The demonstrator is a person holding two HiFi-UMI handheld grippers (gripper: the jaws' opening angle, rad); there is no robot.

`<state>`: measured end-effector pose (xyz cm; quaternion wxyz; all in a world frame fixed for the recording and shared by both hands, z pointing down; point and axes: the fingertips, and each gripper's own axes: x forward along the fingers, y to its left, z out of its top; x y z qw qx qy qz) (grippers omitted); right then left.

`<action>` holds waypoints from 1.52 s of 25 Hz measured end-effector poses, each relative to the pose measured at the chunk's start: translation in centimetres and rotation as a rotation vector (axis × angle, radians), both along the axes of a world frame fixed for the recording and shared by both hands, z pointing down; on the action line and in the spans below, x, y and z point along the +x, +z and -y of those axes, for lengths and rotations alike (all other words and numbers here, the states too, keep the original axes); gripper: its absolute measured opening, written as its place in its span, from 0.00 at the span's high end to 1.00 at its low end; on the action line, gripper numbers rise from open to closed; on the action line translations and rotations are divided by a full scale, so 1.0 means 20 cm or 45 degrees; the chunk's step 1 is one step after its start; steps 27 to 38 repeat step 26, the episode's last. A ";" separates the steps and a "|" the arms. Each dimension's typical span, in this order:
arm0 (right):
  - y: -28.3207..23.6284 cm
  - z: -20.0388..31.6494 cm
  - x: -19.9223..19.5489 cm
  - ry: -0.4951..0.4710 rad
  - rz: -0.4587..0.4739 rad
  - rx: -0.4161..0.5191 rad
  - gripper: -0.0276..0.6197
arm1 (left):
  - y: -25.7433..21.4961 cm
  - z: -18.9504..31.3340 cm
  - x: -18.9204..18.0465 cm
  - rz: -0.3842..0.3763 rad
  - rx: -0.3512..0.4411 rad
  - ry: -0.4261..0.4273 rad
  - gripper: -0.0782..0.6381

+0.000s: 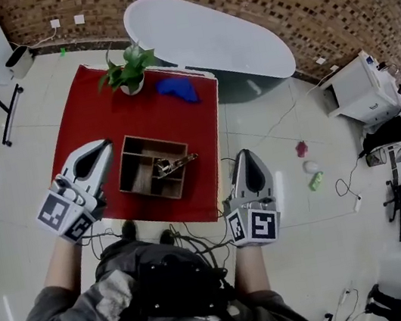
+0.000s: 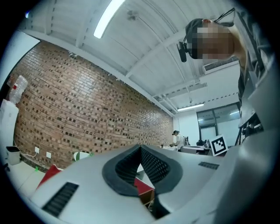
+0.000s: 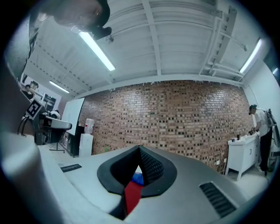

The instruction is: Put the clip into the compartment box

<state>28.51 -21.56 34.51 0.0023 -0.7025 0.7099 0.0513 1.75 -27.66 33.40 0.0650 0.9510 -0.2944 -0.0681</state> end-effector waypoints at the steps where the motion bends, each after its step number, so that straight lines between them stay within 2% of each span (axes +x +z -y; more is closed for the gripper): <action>1: 0.00 0.00 -0.04 -0.009 -0.030 -0.010 0.94 | 0.00 0.01 -0.04 0.009 -0.004 -0.011 0.85; 4: 0.00 0.01 -0.13 -0.030 -0.082 -0.041 0.94 | 0.01 0.01 -0.13 0.004 -0.039 -0.038 0.85; 15: -0.05 0.04 -0.33 -0.043 -0.104 -0.038 0.94 | -0.02 0.01 -0.34 0.026 -0.033 -0.043 0.85; 21: -0.03 0.06 -0.36 -0.046 -0.114 -0.052 0.94 | -0.03 0.02 -0.34 0.042 0.003 -0.030 0.85; 38: -0.03 0.09 -0.37 -0.052 -0.114 -0.047 0.94 | 0.00 0.03 -0.34 0.049 -0.020 -0.024 0.85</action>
